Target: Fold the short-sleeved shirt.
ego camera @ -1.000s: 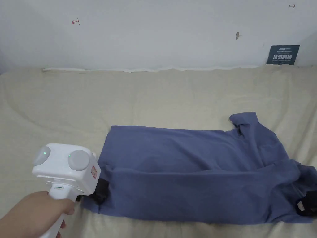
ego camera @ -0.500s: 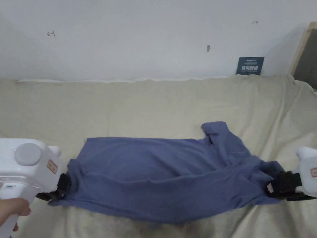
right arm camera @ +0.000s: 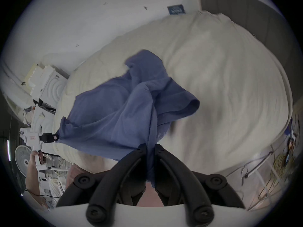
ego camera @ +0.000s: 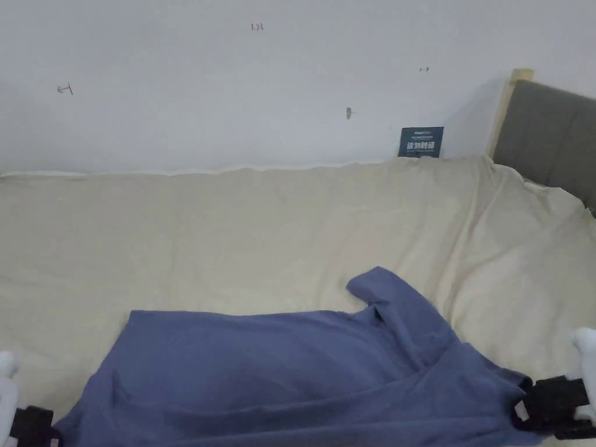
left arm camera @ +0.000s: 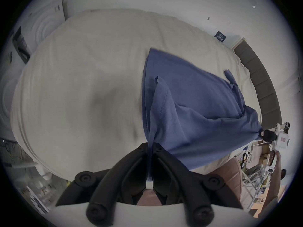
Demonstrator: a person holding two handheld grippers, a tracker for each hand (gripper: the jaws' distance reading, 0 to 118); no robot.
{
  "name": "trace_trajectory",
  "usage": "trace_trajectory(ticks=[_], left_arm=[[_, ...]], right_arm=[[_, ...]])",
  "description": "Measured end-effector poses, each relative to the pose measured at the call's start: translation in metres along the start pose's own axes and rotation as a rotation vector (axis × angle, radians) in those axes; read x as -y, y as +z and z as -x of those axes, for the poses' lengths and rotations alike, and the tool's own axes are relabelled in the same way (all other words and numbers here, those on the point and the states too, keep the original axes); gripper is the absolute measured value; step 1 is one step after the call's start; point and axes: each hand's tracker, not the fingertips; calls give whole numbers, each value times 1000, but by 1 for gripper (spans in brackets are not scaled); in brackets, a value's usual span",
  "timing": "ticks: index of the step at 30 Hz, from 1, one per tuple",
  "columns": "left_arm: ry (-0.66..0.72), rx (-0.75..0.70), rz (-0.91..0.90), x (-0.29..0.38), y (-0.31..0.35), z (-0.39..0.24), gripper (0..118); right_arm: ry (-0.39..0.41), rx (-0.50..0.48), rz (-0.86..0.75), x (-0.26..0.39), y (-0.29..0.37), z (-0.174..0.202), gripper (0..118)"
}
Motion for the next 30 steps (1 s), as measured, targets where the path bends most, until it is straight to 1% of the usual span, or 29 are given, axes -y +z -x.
trace_trajectory(ticks=[2,4,6,7,8,9,10,11,12,15,16,17,18,19,21,22,23,24,25,26,27,28,29,30], left_arm=[[60,21,52,18,-19,7,5],[111,42,61,31,-31,12,6],[112,53,48,37,-35,17,6],[114,55,37,38,-32,18,7],[114,43,22,39,-29,18,17],[104,22,-10,39,-26,19,48],[100,14,-26,40,-23,20,77],[105,11,-45,41,-18,22,94],[120,20,-55,41,-14,24,96],[158,20,-47,39,-7,27,96],[155,21,-43,37,-5,25,96],[132,20,-59,35,1,20,96],[90,12,-87,33,7,15,96],[48,-12,-127,33,16,5,96],[-22,-38,-256,34,39,-16,96],[-40,-36,-313,36,47,-24,96],[-52,-33,-381,41,56,-31,96],[-42,-31,-446,45,63,-38,91],[-13,-13,-495,50,69,-42,79],[3,36,-541,53,75,-46,59],[19,69,-569,55,78,-48,20],[23,77,-576,55,79,-49,6],[27,94,-591,55,80,-52,6],[14,63,-596,58,81,-51,5]], right_arm=[[-56,13,31,18,-18,-13,8],[-70,27,44,28,-31,-21,8],[-85,25,39,33,-41,-32,8],[-106,13,32,34,-42,-34,9],[-125,13,23,34,-42,-36,17],[-141,53,8,34,-41,-37,50],[-137,60,1,34,-39,-37,84],[-141,53,-10,35,-37,-39,106],[-156,45,-27,35,-32,-42,111],[-277,49,-31,37,-18,-51,111],[-298,54,-48,36,-13,-52,111],[-304,55,-102,35,-5,-51,111],[-295,77,-168,37,6,-41,111],[-247,100,-224,37,17,-30,111],[-81,142,-364,36,40,4,111],[-9,144,-438,37,49,20,111],[69,124,-529,41,59,41,110],[122,90,-590,45,66,58,109],[163,60,-622,48,70,72,107],[194,27,-653,52,72,86,101],[202,1,-668,55,72,99,78],[182,-29,-678,57,71,106,43],[169,-84,-684,57,68,111,0],[136,-121,-677,51,58,106,0]])
